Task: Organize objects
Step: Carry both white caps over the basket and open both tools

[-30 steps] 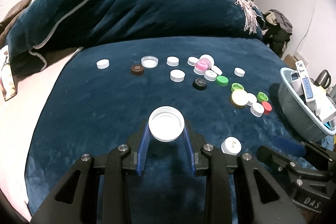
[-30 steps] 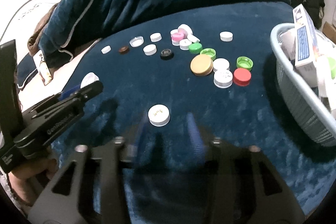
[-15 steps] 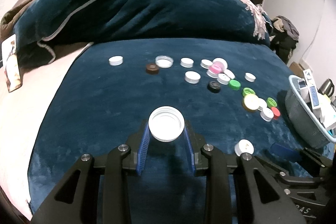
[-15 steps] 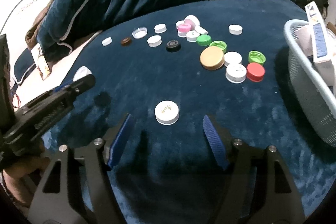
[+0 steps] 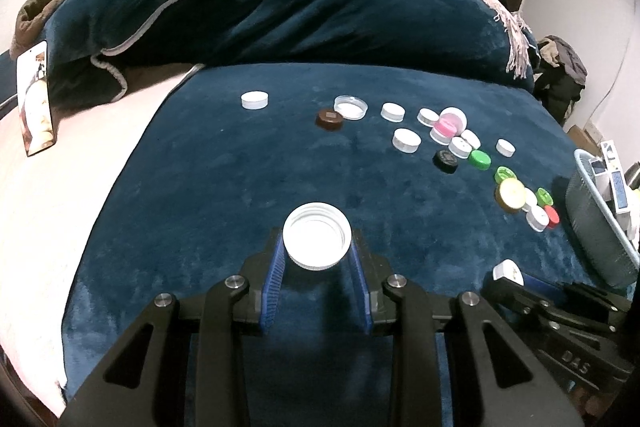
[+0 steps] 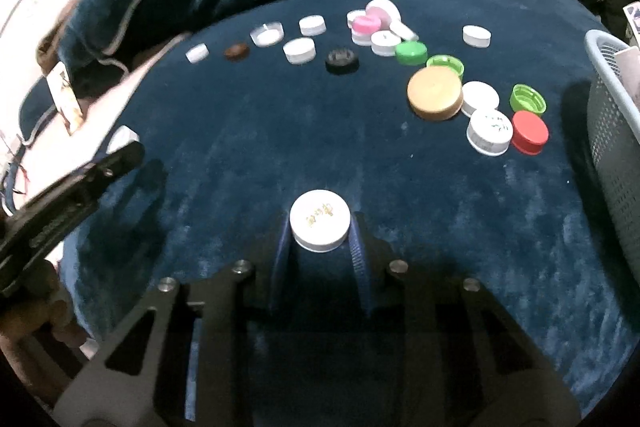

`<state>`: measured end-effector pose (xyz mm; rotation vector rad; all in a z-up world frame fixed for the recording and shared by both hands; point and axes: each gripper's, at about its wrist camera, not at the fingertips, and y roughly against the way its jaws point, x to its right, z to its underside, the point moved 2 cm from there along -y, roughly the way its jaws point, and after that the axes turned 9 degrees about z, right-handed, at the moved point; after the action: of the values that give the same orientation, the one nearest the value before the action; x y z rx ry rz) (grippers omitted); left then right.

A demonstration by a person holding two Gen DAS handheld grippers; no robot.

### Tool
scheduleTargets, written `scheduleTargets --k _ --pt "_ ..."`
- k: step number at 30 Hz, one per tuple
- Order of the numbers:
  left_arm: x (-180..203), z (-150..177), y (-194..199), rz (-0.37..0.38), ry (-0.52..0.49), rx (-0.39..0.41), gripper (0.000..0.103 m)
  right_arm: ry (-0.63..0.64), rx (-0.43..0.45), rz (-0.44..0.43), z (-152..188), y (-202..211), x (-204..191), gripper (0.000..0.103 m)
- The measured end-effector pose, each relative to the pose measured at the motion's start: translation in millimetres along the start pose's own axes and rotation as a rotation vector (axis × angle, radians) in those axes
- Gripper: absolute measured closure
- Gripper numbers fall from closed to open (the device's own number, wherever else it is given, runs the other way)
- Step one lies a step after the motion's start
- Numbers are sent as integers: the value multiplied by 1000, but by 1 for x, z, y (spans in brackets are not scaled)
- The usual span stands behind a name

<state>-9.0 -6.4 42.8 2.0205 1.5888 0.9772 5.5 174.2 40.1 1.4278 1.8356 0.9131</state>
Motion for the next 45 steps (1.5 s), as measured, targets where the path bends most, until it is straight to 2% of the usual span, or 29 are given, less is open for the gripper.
scheduleTargets --k 5,11,16,19,21,22,27,28,29,30,31,32,33,34,36,38,41,45 --pt "34 -17 9 64 -40 46 71 -36 103 8 -9 38 17 72" --pt "115 -49 31 217 -187 134 71 -216 283 76 -31 109 81 72" --pt "198 -64 36 436 -323 127 71 -355 380 155 -34 157 144 72" --pt "245 -64 39 617 -382 110 71 -434 396 181 -26 172 178 72" --pt "268 -61 37 694 -395 96 71 -459 399 196 -20 177 193 72" --pt "275 -60 36 704 -401 93 71 -464 398 201 -19 177 196 72" --pt "319 -67 17 714 -414 42 71 -525 387 218 -19 174 223 72" --pt "325 -67 15 713 -415 43 67 -542 375 226 -24 172 229 71" --pt "336 -71 10 697 -434 34 55 -558 363 233 -27 169 235 70" --pt "344 -71 3 669 -459 7 18 -580 334 224 -33 164 243 70" --pt "353 -71 -7 619 -490 -52 1 -607 286 212 -36 157 249 57" --pt "354 -71 -14 575 -502 -91 1 -645 251 215 -36 155 256 48" --pt "351 -71 -15 566 -503 -95 1 -684 263 203 -29 159 260 47" --pt "343 -69 -12 561 -489 -75 1 -691 301 203 -21 167 261 47" --pt "321 -67 -5 512 -421 -21 1 -657 360 270 -10 179 253 41" --pt "300 -64 -3 475 -363 2 1 -614 412 325 3 187 241 25" --pt "273 -58 0 405 -345 22 1 -556 449 355 9 189 218 23" --pt "225 -42 -7 276 -291 2 1 -395 490 349 -7 184 177 19"
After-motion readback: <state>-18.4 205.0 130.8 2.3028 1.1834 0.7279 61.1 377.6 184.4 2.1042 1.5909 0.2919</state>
